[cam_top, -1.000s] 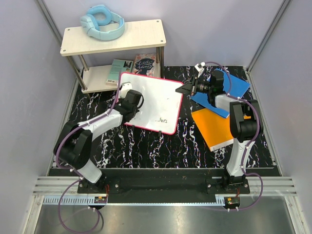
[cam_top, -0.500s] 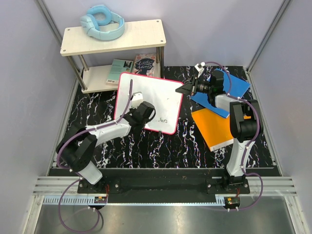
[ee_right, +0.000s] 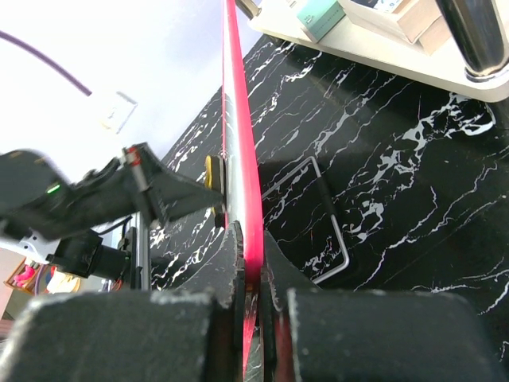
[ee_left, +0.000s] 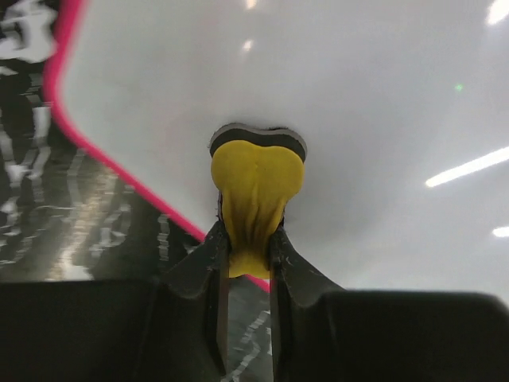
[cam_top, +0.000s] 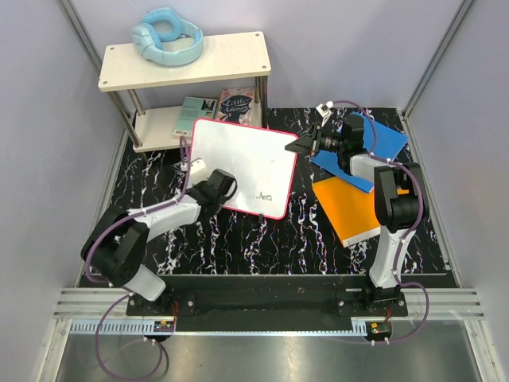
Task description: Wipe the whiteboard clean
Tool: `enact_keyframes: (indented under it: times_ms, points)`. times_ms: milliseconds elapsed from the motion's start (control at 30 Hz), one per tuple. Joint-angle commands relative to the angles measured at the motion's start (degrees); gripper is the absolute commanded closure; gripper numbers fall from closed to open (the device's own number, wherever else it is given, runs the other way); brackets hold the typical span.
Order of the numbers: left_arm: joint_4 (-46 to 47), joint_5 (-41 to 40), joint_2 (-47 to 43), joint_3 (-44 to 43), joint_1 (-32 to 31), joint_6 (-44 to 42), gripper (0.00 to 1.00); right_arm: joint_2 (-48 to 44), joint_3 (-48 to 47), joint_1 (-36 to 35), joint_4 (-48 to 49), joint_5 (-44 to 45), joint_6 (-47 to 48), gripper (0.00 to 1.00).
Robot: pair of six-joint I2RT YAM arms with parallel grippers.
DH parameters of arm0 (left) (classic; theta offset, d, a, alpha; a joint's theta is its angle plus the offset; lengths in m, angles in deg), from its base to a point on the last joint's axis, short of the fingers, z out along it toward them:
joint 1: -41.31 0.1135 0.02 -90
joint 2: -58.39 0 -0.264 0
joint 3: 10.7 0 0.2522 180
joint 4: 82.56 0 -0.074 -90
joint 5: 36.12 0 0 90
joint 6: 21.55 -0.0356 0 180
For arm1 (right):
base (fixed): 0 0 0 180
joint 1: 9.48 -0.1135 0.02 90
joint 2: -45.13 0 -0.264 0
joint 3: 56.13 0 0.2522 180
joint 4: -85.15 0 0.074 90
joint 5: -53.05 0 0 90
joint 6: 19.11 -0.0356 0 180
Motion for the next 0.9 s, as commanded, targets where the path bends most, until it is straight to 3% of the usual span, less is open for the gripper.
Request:
enact_keyframes:
  times_ms: [0,100,267,433,867]
  points:
    - [-3.5,-2.8,-3.4,4.5,5.3,5.9,1.00,-1.2,0.4,-2.8,0.9,-5.9,5.6,1.00]
    - [-1.8,-3.1,-3.7,4.5,6.6,5.0,1.00,-1.1,0.5,-2.7,1.1,-6.1,5.7,1.00]
    - [6.8,3.2,0.2,0.7,6.0,-4.3,1.00,-1.2,0.5,-3.0,1.1,-6.1,5.6,1.00]
    - [11.2,-0.3,0.8,-2.3,1.0,-11.1,1.00,-1.1,0.5,-3.0,1.1,-6.0,5.7,1.00]
    - [15.7,7.8,12.4,-11.0,-7.1,-15.6,1.00,-1.2,0.5,-3.0,1.0,-6.1,5.6,1.00]
